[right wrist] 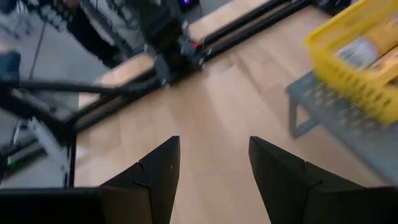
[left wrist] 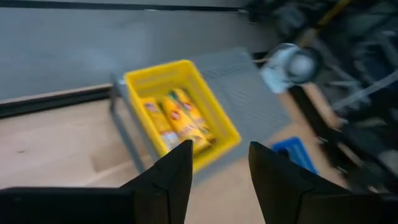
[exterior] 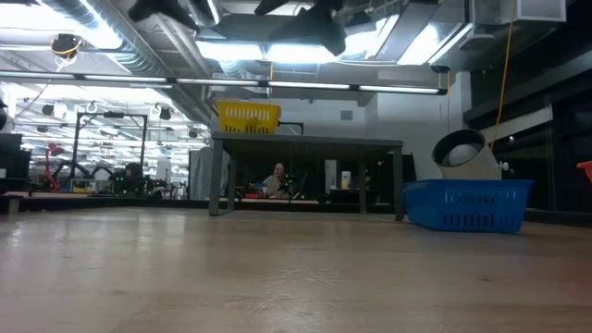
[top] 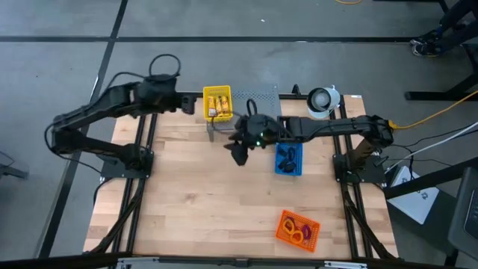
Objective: Pick & Place Office Desk Supplies
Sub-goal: Put the blue bin with the rubber bands on the shelf
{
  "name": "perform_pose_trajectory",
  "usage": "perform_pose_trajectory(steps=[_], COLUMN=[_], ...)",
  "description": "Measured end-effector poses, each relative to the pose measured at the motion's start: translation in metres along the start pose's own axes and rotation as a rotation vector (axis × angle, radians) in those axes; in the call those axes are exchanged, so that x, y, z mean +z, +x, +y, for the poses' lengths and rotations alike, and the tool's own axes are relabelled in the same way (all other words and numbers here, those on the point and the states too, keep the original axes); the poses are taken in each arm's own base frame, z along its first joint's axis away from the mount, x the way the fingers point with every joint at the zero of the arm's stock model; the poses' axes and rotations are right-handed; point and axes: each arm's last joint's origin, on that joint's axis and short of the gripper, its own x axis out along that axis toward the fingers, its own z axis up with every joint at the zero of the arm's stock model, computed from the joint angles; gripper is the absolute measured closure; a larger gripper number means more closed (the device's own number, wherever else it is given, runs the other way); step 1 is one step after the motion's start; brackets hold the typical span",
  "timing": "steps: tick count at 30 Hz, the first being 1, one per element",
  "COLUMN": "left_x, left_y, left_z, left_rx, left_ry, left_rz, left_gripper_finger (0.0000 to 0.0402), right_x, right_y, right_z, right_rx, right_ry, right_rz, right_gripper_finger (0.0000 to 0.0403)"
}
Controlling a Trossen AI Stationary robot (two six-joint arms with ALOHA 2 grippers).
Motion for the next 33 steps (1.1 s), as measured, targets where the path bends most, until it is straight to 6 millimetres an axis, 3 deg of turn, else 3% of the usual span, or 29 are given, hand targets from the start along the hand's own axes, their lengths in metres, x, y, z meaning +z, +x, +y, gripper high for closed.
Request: perform_pose_trajectory(steps=[6, 11, 15, 24, 29, 33], left_x=[-0.006, -0.016, -0.029, -0.046, -0.041, -0.026], left_y=[-0.034, -0.045, -0.041, -0.010, 0.001, -0.006], left_z=[0.003, 0.008, 0.008, 0.000, -0.018, -0.031], left_rx=[-0.131, -0.198, -0.218, -0.134, -0.241, -0.366], left_ry=[0.010, 0.047, 0.093, 0.207, 0.308, 0.220], left_rz=[-0.009, 0.070, 0.161, 0.187, 0.114, -0.045], left_gripper_finger=[0.0247, 0.0247, 0.0247, 0.0247, 0.0247, 0.0247], right_x=[0.017, 0.018, 0.025, 0.040, 0.041, 0.043], right_y=[0.007, 0.014, 0.016, 0.013, 0.013, 0.013], right_z=[-0.023, -0.029, -0.025, -0.019, -0.019, -0.022], right_rx=[0.040, 0.069, 0.111, 0.039, 0.062, 0.116], right_ry=[0.186, 0.285, 0.308, 0.267, 0.319, 0.280], right_rz=[-0.044, -0.021, -0.113, -0.367, -0.369, -0.334], right_gripper_finger=[0.0209, 0.0209, 0.0209, 0.0209, 0.0209, 0.0209])
